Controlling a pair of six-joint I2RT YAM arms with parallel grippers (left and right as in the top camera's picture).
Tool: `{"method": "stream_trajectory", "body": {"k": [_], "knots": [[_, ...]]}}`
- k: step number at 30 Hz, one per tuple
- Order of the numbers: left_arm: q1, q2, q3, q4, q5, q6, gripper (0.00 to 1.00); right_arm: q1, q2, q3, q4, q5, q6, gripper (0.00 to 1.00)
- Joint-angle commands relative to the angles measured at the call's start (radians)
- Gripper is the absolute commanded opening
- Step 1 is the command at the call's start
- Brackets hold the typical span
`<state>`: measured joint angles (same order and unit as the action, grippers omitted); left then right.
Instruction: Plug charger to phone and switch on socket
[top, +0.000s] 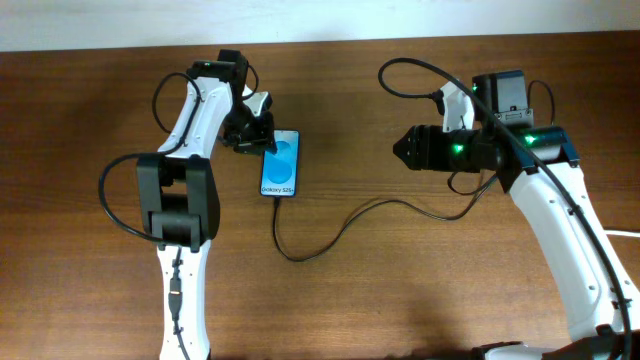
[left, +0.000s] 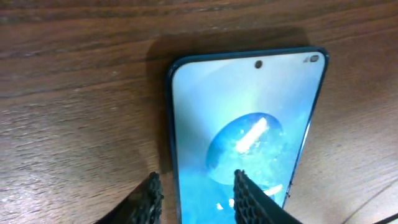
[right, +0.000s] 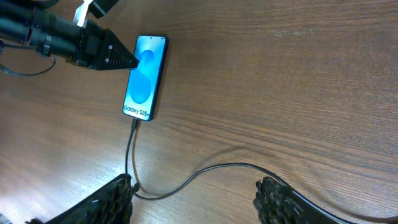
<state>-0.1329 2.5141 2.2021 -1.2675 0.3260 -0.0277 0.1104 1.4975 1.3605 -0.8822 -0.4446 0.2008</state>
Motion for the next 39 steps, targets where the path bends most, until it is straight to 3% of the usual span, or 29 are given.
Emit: {"method": "stream_trajectory", "body": {"k": [1, 2, 4, 5, 10, 19, 21, 24, 28, 34, 37, 39], "knots": [[0.005, 0.006, 0.003, 0.0, -0.039, -0.005, 0.37, 0.003, -0.003, 0.016, 0.004, 0.012, -0.014, 0.66], [0.006, 0.006, 0.004, 0.002, -0.045, -0.006, 0.37, 0.003, -0.003, 0.016, 0.003, 0.011, -0.014, 0.66], [0.023, -0.003, 0.031, -0.014, -0.095, -0.007, 0.51, 0.0, -0.017, 0.017, 0.003, 0.005, -0.014, 0.68], [0.039, -0.025, 0.074, -0.037, -0.133, -0.034, 0.52, -0.002, -0.035, 0.021, 0.003, 0.006, -0.014, 0.76], [0.099, -0.174, 0.277, -0.141, -0.14, -0.036, 0.56, -0.002, -0.108, 0.055, -0.063, 0.036, -0.014, 0.93], [0.137, -0.504, 0.35, -0.215, -0.141, -0.035, 0.59, -0.001, -0.219, 0.36, -0.392, 0.269, -0.066, 1.0], [0.137, -0.547, 0.35, -0.241, -0.14, -0.035, 1.0, -0.001, -0.24, 0.414, -0.449, 0.363, -0.066, 1.0], [0.137, -0.559, 0.35, -0.292, -0.14, -0.035, 0.99, -0.001, -0.299, 0.43, -0.492, 0.492, -0.066, 0.99], [0.137, -0.558, 0.349, -0.295, -0.14, -0.035, 1.0, -0.001, -0.36, 0.43, -0.518, 0.513, -0.066, 0.98], [0.137, -0.558, 0.349, -0.295, -0.14, -0.035, 0.99, -0.001, -0.321, 0.429, -0.518, 0.513, -0.066, 0.98], [0.136, -0.558, 0.349, -0.295, -0.14, -0.035, 0.99, -0.001, -0.282, 0.429, -0.526, 0.727, -0.07, 0.98], [0.136, -0.558, 0.349, -0.295, -0.14, -0.035, 1.0, 0.0, -0.264, 0.423, -0.527, 0.726, -0.07, 0.98]]}}
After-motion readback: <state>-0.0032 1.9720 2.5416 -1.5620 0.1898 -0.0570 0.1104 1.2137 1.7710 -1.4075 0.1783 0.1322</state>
